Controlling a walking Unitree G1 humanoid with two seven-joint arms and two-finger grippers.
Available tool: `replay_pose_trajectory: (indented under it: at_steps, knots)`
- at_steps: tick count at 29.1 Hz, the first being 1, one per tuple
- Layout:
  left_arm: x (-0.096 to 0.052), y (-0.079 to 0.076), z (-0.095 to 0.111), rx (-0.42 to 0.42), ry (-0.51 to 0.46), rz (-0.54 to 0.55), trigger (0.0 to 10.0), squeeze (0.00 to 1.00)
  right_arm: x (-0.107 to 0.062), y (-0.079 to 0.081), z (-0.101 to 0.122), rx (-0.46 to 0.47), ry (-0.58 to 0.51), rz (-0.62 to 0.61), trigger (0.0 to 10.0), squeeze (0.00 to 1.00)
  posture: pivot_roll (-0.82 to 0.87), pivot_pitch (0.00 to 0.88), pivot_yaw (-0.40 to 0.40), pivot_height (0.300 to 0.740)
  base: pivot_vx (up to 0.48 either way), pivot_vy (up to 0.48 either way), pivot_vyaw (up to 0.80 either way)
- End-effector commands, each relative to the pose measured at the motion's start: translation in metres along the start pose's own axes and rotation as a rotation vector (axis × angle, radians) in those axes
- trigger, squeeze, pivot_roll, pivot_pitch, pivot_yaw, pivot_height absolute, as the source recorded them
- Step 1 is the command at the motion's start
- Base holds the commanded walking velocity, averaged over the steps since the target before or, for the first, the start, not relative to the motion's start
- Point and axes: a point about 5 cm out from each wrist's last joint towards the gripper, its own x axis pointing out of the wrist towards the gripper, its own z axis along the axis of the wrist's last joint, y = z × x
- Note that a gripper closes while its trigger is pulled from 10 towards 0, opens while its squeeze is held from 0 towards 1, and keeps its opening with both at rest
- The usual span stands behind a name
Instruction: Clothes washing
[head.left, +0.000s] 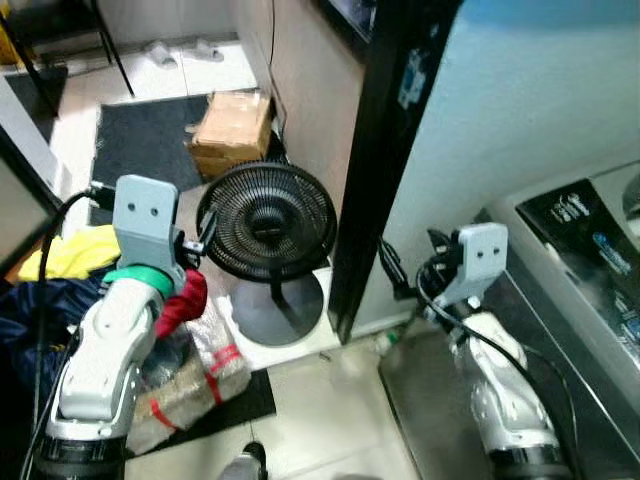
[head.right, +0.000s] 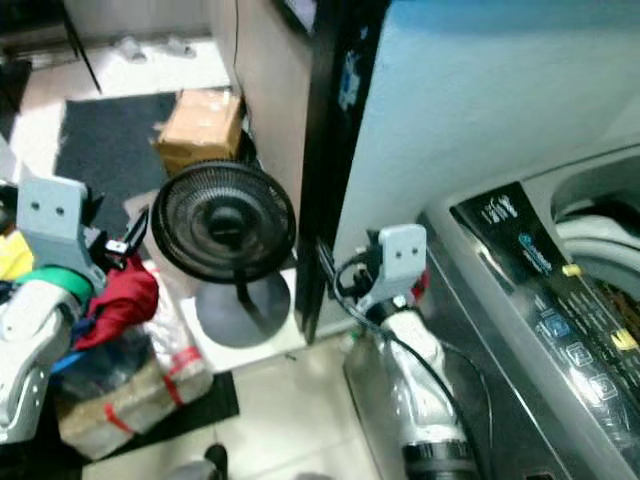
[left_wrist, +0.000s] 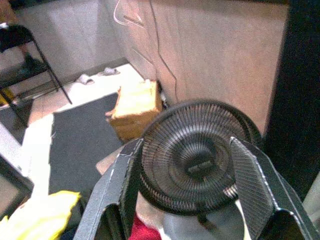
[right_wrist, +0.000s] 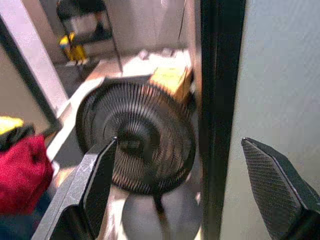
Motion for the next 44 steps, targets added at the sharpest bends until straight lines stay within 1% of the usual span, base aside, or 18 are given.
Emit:
replay_pose_trajectory:
  at_steps: [1,5,8,11,16,19,23,26,44]
  knots:
    - [0.0,0.003,-0.002,0.014,0.006,0.013,10.0,0.0,-0.001,-0.002,-0.002,-0.004,0.002,-0.008,10.0,0.0,0.04,0.074,0.014,0.74,0.0,0.0,0.76]
    - [0.004,0.003,0.001,0.028,-0.027,0.028,10.0,0.0,0.004,-0.004,-0.002,0.017,-0.007,-0.034,10.0,0.0,0.04,0.075,0.015,0.74,0.0,0.0,0.19]
    - [0.006,0.003,0.002,0.041,-0.028,0.034,10.0,0.0,0.006,-0.004,0.001,0.037,-0.017,-0.034,10.0,0.0,0.04,0.075,0.015,0.74,0.48,0.0,0.0]
    - [0.006,0.003,0.002,0.04,-0.03,0.035,10.0,0.0,0.006,-0.003,0.001,0.015,-0.017,-0.029,10.0,0.0,0.04,0.074,0.015,0.74,0.48,0.0,0.0]
    - [0.007,0.001,0.001,0.039,-0.034,0.036,10.0,0.0,0.008,-0.004,0.0,-0.022,-0.01,-0.026,10.0,0.0,0.04,0.076,0.012,0.74,0.48,0.0,0.79]
    - [0.007,0.001,0.001,0.04,-0.037,0.037,10.0,0.0,0.009,-0.004,0.001,-0.014,-0.018,-0.035,10.0,0.0,0.04,0.075,0.011,0.74,0.48,0.0,0.41]
    - [0.008,0.001,0.0,0.04,-0.036,0.04,10.0,0.0,0.01,-0.005,0.002,-0.003,-0.021,-0.043,10.0,0.0,0.04,0.075,0.011,0.74,0.48,0.0,0.0]
    - [0.008,0.001,0.0,0.021,-0.027,0.039,10.0,0.0,0.01,-0.006,0.002,-0.002,-0.021,-0.045,10.0,0.0,0.04,0.075,0.011,0.74,0.0,0.0,0.0]
    - [0.009,-0.001,-0.004,0.03,-0.018,0.037,10.0,0.0,0.011,-0.006,-0.001,-0.011,-0.016,-0.031,10.0,0.0,0.03,0.06,0.006,0.74,0.0,0.0,0.0]
